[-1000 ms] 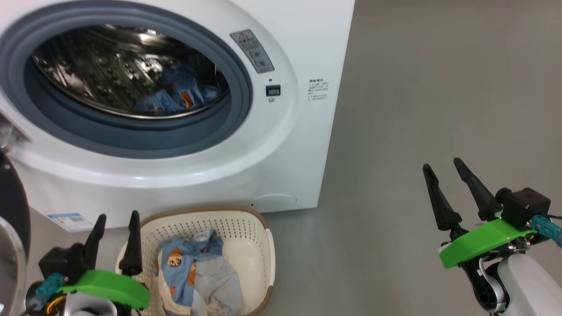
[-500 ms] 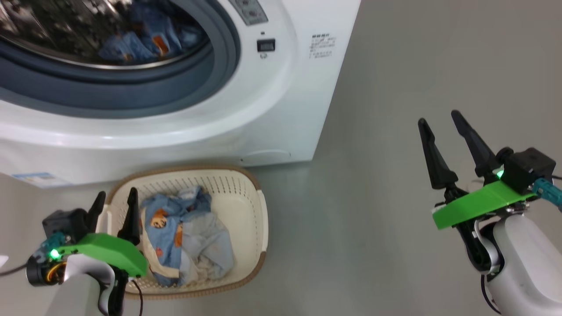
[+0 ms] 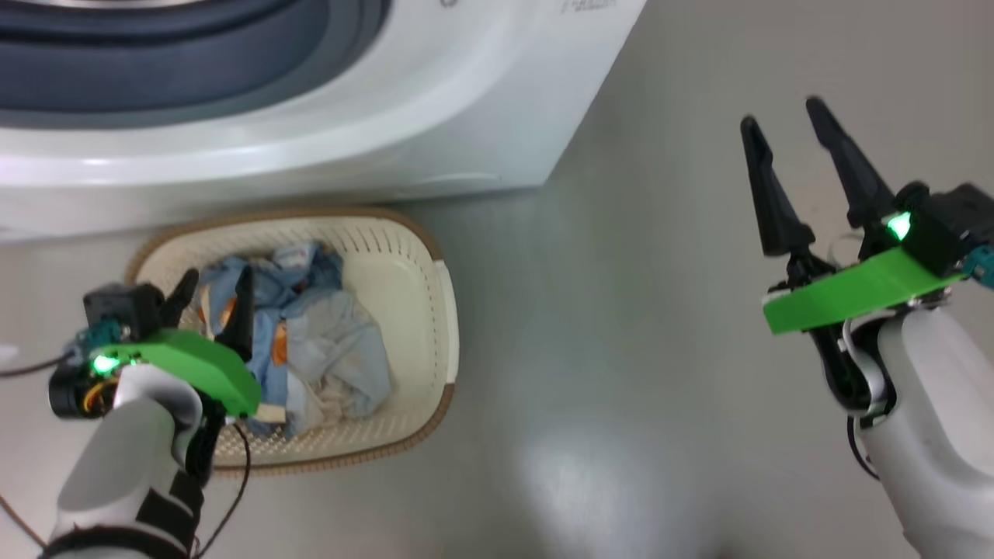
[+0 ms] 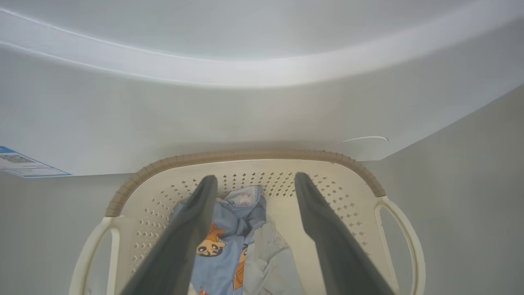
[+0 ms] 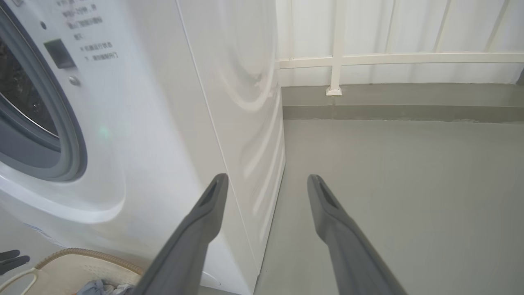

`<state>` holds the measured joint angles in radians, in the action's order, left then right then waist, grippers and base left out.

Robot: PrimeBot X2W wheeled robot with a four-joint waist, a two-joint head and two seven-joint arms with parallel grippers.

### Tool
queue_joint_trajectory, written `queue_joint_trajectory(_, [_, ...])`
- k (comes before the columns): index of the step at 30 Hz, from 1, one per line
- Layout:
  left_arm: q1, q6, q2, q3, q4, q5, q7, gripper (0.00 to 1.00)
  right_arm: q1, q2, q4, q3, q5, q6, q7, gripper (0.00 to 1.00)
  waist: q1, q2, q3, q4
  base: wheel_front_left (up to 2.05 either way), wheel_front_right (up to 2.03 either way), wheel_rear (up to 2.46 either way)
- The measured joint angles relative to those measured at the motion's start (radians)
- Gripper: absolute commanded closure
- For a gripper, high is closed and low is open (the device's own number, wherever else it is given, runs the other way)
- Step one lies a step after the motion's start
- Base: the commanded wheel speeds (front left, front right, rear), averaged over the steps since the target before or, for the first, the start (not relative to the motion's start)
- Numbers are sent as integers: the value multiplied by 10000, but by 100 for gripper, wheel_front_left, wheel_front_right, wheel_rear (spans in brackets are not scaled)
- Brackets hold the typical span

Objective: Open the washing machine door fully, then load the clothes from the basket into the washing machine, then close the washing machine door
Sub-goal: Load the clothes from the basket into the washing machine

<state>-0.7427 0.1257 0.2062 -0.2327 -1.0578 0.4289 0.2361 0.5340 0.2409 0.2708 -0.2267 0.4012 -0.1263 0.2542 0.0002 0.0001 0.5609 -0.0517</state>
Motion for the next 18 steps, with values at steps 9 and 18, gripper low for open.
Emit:
queue_joint_trajectory(9, [-1409,2,184,-539,-1356,184,-527,0,938,-107,-199,-59,-328,0,0,0,0,-1,1493,-97,0,0,0])
queue_joint_trajectory(18, [-2502,-40,679,-871,-2029,40,-982,0,1506,-313,-412,-217,-387,0,29,0,0,0,2759,-369,0,0,0])
